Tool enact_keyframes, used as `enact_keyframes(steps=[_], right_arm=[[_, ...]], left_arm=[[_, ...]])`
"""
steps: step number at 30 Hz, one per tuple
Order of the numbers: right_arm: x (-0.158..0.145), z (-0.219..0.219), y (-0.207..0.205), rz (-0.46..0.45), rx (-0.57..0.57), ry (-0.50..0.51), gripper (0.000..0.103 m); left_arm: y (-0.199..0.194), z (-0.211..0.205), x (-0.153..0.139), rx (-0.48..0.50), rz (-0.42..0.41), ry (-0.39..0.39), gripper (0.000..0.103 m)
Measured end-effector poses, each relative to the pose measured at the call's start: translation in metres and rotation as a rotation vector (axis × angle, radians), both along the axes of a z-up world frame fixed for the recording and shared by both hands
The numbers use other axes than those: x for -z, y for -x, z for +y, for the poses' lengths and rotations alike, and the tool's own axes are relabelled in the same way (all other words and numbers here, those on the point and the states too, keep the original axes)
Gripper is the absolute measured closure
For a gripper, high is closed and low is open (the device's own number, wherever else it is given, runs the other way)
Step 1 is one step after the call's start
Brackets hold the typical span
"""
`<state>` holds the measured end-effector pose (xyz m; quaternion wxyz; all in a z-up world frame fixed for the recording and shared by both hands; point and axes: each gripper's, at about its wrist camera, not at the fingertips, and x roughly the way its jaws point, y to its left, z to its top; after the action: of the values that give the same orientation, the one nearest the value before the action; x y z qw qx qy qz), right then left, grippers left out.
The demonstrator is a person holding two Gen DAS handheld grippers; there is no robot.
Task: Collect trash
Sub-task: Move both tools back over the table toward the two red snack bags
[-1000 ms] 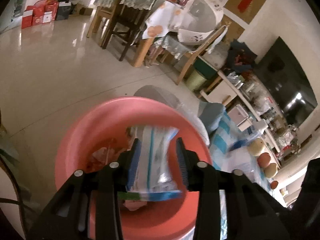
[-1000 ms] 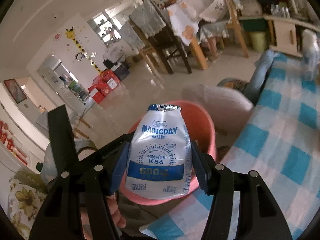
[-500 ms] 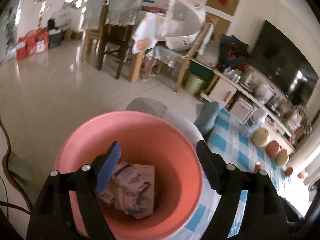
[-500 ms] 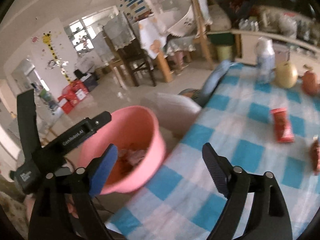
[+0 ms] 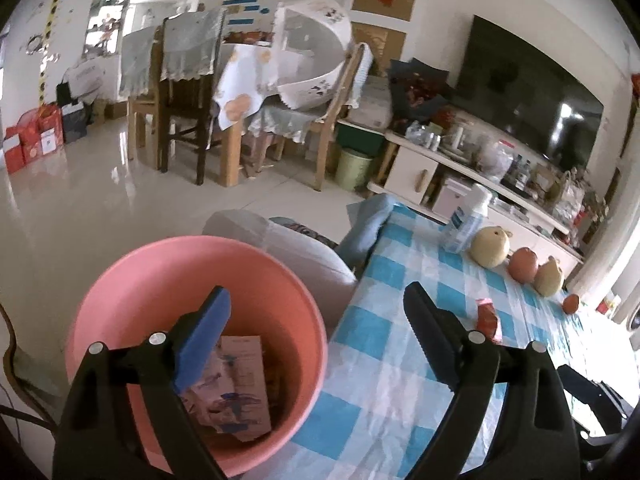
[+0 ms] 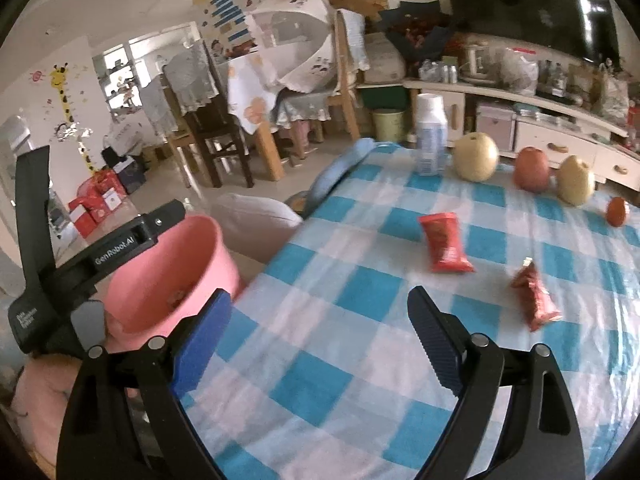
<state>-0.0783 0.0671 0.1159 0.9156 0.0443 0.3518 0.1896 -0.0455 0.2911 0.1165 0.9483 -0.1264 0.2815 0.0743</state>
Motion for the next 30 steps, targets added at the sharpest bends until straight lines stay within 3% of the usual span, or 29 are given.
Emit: enact_keyframes(steps=[11,30], right_arm=[[0.002,-0.041,0.006,-0.046,0.085,0.062,0.012],[0.025,-0.106,-0.002,-0.022,0.191,0.080,0.012]], left_arm=[[-0.008,-0.055,0.003,0.104,0.008,-0.086,0.014],[-0.020,-0.136,0.015,0.215,0.051,-0.172,0.014]])
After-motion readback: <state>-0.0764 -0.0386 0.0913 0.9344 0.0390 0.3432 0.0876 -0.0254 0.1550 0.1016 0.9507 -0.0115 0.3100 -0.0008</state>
